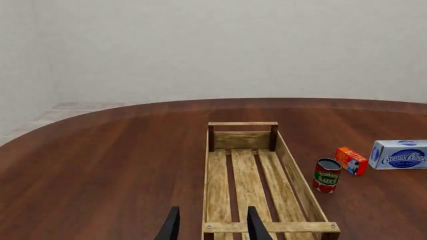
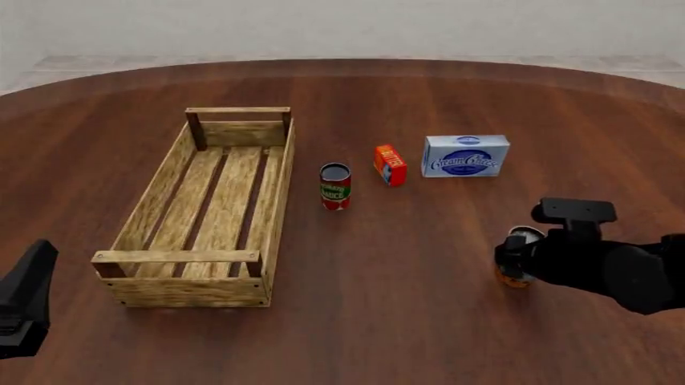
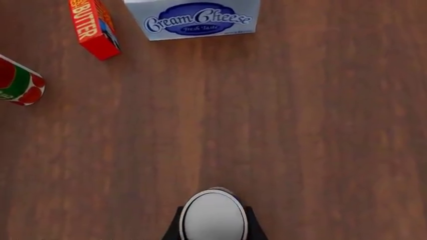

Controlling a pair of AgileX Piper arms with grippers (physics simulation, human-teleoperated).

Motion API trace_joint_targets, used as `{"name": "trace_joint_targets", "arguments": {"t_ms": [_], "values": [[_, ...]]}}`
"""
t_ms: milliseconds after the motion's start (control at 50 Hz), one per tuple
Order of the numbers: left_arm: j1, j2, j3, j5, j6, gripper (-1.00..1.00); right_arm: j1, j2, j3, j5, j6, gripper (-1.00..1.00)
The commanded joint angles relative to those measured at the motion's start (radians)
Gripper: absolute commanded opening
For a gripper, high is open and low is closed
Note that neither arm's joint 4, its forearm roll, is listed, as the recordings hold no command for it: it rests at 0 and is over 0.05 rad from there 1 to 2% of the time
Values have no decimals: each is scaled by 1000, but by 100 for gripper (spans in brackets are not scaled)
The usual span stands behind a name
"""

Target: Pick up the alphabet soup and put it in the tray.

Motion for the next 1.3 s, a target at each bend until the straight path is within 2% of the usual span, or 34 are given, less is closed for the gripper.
{"name": "trace_joint_targets", "arguments": {"t_ms": [20,340,840,1020,1100,1300], "values": [[0,0,0,0,0,100,19,17,5,6,23,-100],[0,0,0,0,0,100,32,-147,-48,160,-21,-100],[0,0,0,0,0,100,65,-300,-153,345,-63,-100],[0,0,0,0,0,100,132,-312,-236,399,-61,-100],[0,0,0,0,0,100,185,-282,-290,406,-50,-100],[0,0,0,0,0,100,245,-215,-401,438,-67,-100]]}}
